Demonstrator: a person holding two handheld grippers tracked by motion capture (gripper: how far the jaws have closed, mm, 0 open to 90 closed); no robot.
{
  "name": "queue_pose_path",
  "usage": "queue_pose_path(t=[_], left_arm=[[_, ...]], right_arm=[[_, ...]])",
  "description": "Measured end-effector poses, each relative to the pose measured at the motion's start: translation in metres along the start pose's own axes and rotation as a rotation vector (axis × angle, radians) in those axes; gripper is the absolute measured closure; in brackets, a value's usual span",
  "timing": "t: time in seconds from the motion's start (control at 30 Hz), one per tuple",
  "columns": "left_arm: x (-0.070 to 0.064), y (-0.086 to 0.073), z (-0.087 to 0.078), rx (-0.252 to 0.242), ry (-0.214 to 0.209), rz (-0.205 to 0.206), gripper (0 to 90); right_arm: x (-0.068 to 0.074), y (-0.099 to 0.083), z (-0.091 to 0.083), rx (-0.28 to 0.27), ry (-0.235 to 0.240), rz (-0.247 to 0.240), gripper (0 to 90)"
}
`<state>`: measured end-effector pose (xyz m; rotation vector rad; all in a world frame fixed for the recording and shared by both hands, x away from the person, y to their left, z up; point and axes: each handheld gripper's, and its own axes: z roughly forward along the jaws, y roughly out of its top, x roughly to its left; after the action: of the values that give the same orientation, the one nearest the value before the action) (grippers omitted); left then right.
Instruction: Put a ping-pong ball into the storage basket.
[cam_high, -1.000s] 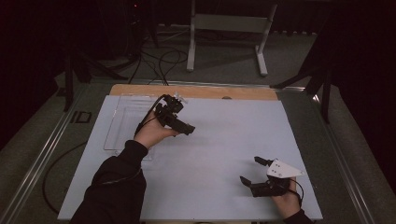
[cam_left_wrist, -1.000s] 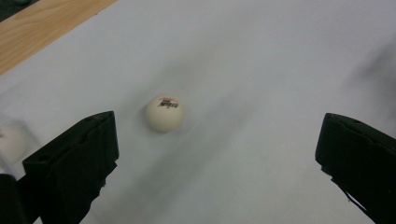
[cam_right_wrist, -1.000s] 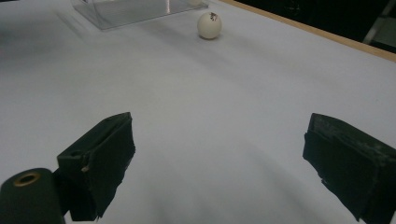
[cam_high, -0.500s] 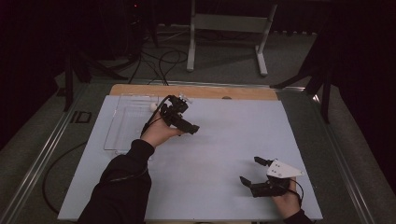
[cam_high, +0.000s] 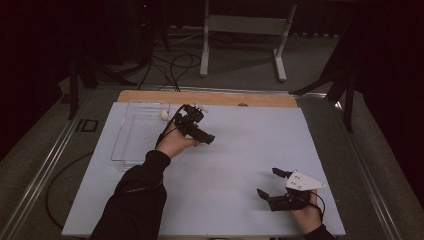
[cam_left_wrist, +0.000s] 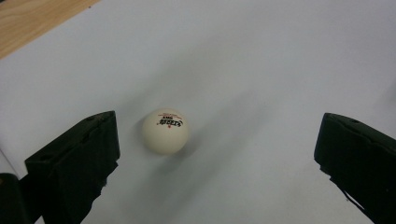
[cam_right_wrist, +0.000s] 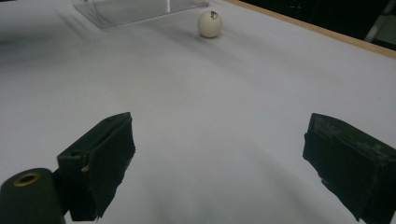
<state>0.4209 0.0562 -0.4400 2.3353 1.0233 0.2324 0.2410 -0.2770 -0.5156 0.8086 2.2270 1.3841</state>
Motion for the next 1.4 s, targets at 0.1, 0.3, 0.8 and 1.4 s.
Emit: queue_pose_path(t=[0.1,0.3,0.8,1.4], left_arm=[[0.002,-0.001,0.004,0.005,0.002,-0.007,1.6],[0.004,-0.003,0.014,0.020,0.008,-0.011,1.7],[0.006,-0.006,0.032,0.047,0.062,-0.006,7.6],[0.012,-0.009,0.054,0.090,0.125,-0.032,18.1]], right_arm=[[0.000,0.000,0.000,-0.002,0.000,-0.003,8.7],[0.000,0.000,0.000,-0.003,0.001,-0.001,8.7],[0.000,0.000,0.000,0.000,0.003,0.000,8.7],[-0.001,0.000,0.000,0.002,0.006,0.006,8.7]])
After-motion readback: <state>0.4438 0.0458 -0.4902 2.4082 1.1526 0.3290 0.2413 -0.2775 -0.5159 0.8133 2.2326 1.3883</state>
